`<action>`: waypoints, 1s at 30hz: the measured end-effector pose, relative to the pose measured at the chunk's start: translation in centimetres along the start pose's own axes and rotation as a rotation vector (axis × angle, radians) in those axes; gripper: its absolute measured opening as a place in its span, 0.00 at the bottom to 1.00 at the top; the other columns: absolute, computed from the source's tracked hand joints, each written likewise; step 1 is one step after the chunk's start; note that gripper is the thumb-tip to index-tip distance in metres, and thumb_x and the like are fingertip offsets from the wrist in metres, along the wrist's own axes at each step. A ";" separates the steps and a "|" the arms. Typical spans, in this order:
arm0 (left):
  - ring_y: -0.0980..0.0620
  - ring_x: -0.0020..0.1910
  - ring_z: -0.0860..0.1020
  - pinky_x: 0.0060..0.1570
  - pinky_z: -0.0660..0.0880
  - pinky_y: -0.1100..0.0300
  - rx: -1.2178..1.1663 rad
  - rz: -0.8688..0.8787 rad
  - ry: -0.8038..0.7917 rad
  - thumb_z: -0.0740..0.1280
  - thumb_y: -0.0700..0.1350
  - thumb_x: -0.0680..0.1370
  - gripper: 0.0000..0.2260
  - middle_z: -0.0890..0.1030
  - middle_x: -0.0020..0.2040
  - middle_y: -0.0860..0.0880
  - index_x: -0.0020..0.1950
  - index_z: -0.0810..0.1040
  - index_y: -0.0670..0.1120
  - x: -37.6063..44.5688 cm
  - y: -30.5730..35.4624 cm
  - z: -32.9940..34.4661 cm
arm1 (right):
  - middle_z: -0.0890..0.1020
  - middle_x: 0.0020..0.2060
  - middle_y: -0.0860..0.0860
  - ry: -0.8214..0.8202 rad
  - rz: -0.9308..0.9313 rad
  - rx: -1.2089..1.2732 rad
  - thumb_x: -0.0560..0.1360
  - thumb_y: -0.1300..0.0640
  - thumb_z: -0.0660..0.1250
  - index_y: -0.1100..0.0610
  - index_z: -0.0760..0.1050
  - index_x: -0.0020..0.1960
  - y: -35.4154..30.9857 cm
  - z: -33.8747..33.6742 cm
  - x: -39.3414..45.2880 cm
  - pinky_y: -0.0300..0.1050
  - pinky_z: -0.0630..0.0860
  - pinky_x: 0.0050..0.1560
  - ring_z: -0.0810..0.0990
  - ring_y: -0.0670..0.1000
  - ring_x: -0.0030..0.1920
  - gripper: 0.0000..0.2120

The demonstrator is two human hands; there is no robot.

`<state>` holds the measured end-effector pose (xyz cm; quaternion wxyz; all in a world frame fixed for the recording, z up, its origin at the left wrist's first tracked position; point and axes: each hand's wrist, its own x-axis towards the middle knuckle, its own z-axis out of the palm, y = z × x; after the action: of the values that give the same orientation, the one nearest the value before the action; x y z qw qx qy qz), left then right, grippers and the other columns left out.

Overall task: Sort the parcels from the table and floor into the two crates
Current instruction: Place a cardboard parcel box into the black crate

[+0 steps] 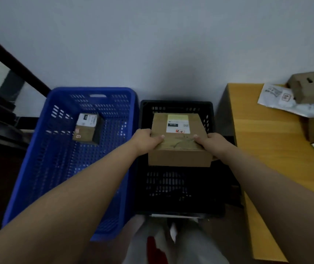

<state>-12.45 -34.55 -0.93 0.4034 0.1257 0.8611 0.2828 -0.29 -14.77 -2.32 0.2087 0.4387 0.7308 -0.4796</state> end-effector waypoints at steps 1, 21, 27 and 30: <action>0.51 0.48 0.77 0.40 0.73 0.61 0.015 -0.010 -0.008 0.65 0.57 0.78 0.22 0.78 0.56 0.46 0.63 0.75 0.42 0.6 -0.5 0.4 | 0.79 0.53 0.56 -0.002 0.016 0.003 0.77 0.40 0.63 0.59 0.72 0.63 0.3 0.5 0.6 0.48 0.77 0.43 0.80 0.57 0.49 0.26; 0.42 0.61 0.73 0.62 0.73 0.49 0.147 -0.218 -0.104 0.67 0.45 0.76 0.31 0.68 0.67 0.41 0.76 0.56 0.51 16.1 -10.4 10.9 | 0.75 0.63 0.57 -0.020 0.077 -0.205 0.74 0.53 0.72 0.59 0.62 0.69 8.0 12.0 18.9 0.49 0.73 0.59 0.75 0.58 0.62 0.29; 0.40 0.63 0.71 0.64 0.71 0.48 0.251 -0.241 -0.096 0.78 0.49 0.67 0.42 0.65 0.66 0.40 0.73 0.57 0.46 20.6 -13.5 13.7 | 0.73 0.65 0.58 -0.025 0.060 -0.257 0.76 0.57 0.69 0.58 0.59 0.71 10.0 15.4 25.0 0.47 0.72 0.58 0.74 0.59 0.63 0.29; 0.38 0.66 0.69 0.65 0.70 0.46 0.279 -0.230 -0.087 0.79 0.47 0.67 0.43 0.63 0.68 0.39 0.74 0.56 0.46 22.4 -14.7 14.9 | 0.72 0.65 0.58 -0.032 0.061 -0.243 0.76 0.57 0.69 0.57 0.57 0.73 11.0 16.8 27.2 0.46 0.72 0.58 0.73 0.59 0.63 0.31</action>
<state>-15.25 -30.77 -31.20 0.4485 0.0934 0.8824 0.1072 -7.35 -15.94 -35.32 0.2864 0.4245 0.7665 -0.3877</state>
